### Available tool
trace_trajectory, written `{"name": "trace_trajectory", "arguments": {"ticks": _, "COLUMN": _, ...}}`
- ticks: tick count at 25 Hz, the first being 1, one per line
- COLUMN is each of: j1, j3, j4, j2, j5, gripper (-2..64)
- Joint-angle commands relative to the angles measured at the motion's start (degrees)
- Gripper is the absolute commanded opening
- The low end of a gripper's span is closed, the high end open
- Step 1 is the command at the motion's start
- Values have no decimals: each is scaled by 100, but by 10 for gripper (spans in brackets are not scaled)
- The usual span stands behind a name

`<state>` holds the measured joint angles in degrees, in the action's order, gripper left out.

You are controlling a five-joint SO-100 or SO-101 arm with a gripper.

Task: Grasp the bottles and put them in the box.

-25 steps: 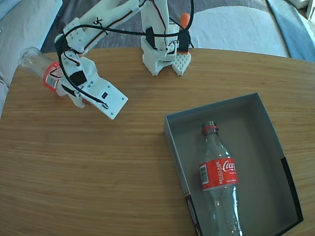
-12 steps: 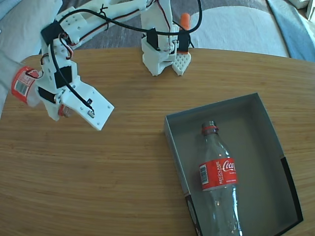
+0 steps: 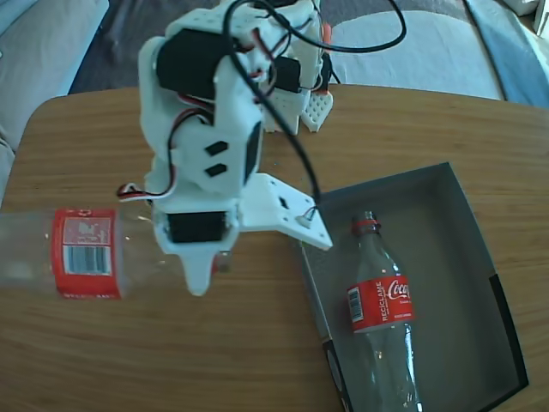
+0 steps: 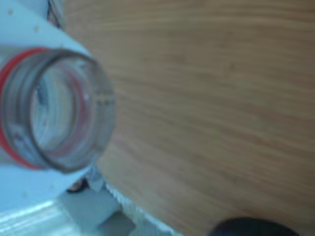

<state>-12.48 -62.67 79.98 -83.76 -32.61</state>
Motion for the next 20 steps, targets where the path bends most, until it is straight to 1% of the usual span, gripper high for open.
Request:
{"name": "trace_trajectory", "arguments": {"ticks": 1, "j1": 712, "j3": 536, "j4": 18, "j2": -149, "j5": -26, "gripper": -4}}
{"name": "trace_trajectory", "arguments": {"ticks": 6, "j1": 1828, "j3": 536, "j4": 97, "j2": -149, "j5": -26, "gripper": -4}}
{"name": "trace_trajectory", "arguments": {"ticks": 13, "j1": 3419, "j3": 536, "j4": 79, "j2": -149, "j5": -26, "gripper": -3}}
{"name": "trace_trajectory", "arguments": {"ticks": 20, "j1": 4816, "j3": 475, "j4": 26, "j2": -79, "j5": -44, "gripper": -3}}
